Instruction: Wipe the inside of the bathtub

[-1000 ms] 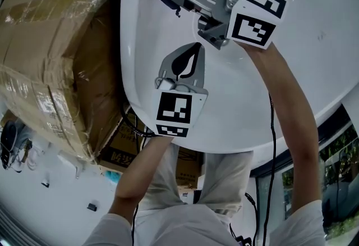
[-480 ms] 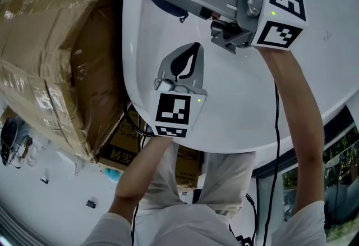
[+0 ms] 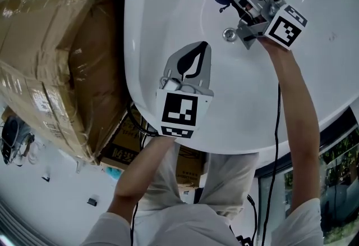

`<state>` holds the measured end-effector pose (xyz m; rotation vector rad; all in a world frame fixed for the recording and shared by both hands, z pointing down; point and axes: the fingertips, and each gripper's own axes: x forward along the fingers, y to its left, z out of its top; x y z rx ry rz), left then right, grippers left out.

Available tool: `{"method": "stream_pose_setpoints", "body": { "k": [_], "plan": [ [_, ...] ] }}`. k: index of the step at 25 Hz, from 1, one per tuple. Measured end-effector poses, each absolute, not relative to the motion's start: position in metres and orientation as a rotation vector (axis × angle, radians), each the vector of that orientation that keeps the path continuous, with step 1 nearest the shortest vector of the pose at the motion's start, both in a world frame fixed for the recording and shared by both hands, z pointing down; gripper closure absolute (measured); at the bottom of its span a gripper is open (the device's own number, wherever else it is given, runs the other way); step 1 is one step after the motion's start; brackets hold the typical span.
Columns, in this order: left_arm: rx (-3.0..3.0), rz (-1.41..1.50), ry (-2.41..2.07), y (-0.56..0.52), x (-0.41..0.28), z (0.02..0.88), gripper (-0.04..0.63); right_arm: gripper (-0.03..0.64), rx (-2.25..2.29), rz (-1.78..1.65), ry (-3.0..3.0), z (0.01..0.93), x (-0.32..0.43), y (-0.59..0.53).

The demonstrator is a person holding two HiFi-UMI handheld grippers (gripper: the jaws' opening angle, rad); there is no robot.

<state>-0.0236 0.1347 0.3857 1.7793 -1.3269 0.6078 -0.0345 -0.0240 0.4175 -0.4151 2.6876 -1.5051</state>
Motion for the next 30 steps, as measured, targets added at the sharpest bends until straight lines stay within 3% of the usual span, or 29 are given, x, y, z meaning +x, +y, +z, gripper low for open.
{"method": "stream_pose_setpoints", "body": {
  "k": [11,30],
  "plan": [
    [1.783,0.604,-1.297,0.131,-0.028,0.400,0.595,0.566,-0.840,-1.753,2.681,0.562,-0.003,0.000],
    [1.787,0.589,-1.201,0.144,-0.027,0.411,0.595,0.566,-0.960,-2.083,2.624,0.659,-0.038,0.045]
  ]
}}
